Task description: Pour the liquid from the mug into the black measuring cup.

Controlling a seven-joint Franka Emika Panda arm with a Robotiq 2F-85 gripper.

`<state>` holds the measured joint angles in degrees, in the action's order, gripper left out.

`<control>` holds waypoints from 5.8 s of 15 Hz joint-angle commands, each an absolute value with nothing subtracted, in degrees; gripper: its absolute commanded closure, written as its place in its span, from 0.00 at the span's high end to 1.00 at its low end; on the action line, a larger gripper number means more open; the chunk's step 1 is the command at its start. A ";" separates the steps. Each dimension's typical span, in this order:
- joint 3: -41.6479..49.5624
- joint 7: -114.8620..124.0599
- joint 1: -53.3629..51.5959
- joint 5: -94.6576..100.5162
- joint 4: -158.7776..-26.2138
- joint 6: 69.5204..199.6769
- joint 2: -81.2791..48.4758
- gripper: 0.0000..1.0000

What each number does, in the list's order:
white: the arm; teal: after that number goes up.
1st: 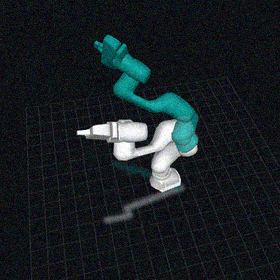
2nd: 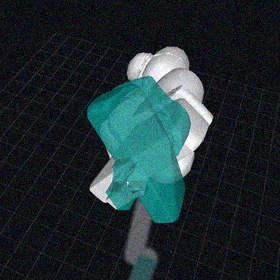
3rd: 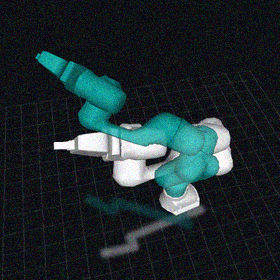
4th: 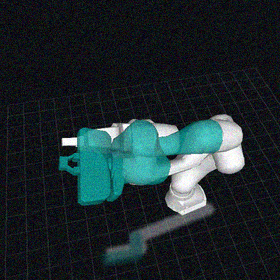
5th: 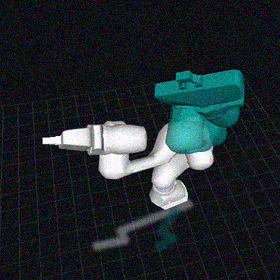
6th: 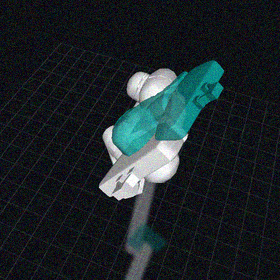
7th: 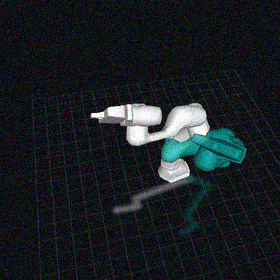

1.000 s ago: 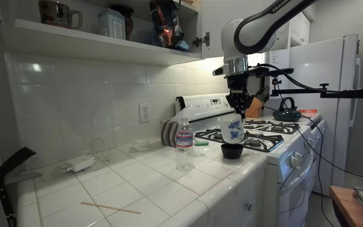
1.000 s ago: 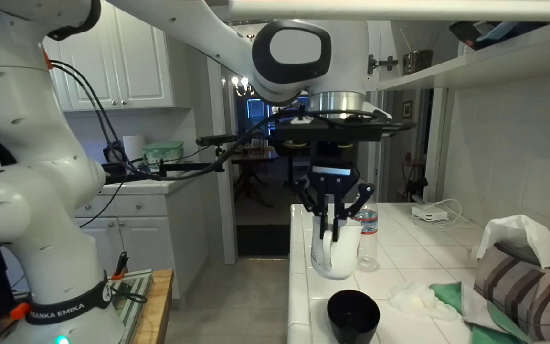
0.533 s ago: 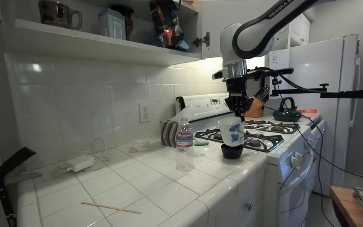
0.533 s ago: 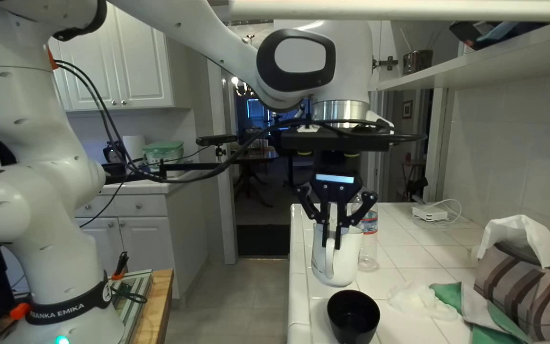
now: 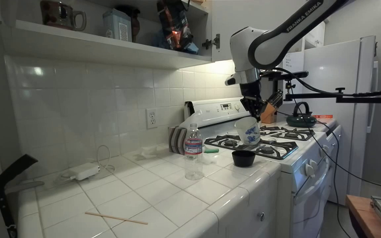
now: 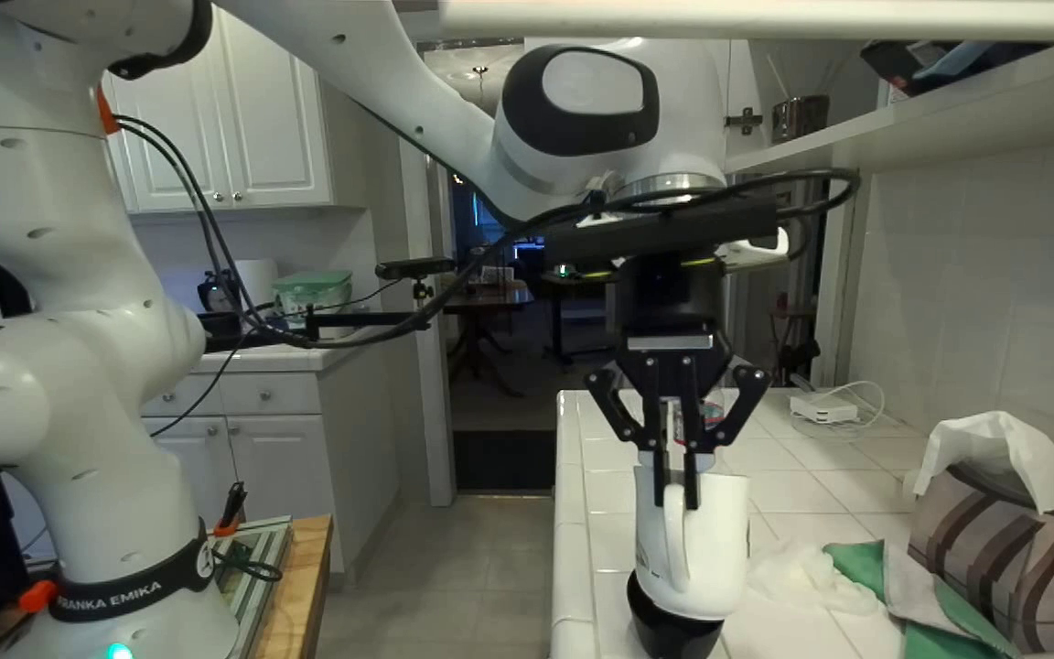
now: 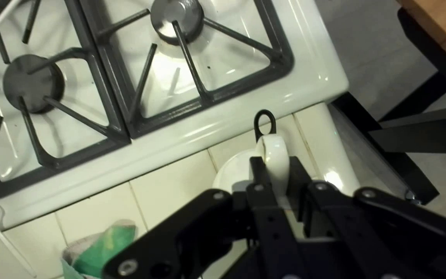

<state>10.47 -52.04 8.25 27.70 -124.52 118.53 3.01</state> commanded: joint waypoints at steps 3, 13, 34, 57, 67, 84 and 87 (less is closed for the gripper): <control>9.91 -46.57 8.77 37.18 -121.12 117.12 0.66 0.04; 8.99 -42.32 7.90 45.66 -121.35 115.20 -1.05 0.04; 4.97 -38.17 4.86 52.43 -122.83 103.57 -1.41 0.04; 1.94 -31.45 2.01 58.48 -116.59 94.11 -8.30 0.04; 1.16 -29.58 1.32 61.54 -115.81 89.15 -11.44 0.04; -0.87 -28.12 -0.53 66.05 -115.97 84.18 -12.54 0.04; -1.16 -27.97 -0.94 67.51 -116.06 83.24 -13.05 0.04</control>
<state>-0.54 -28.77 -0.29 64.54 -117.27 86.40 -11.84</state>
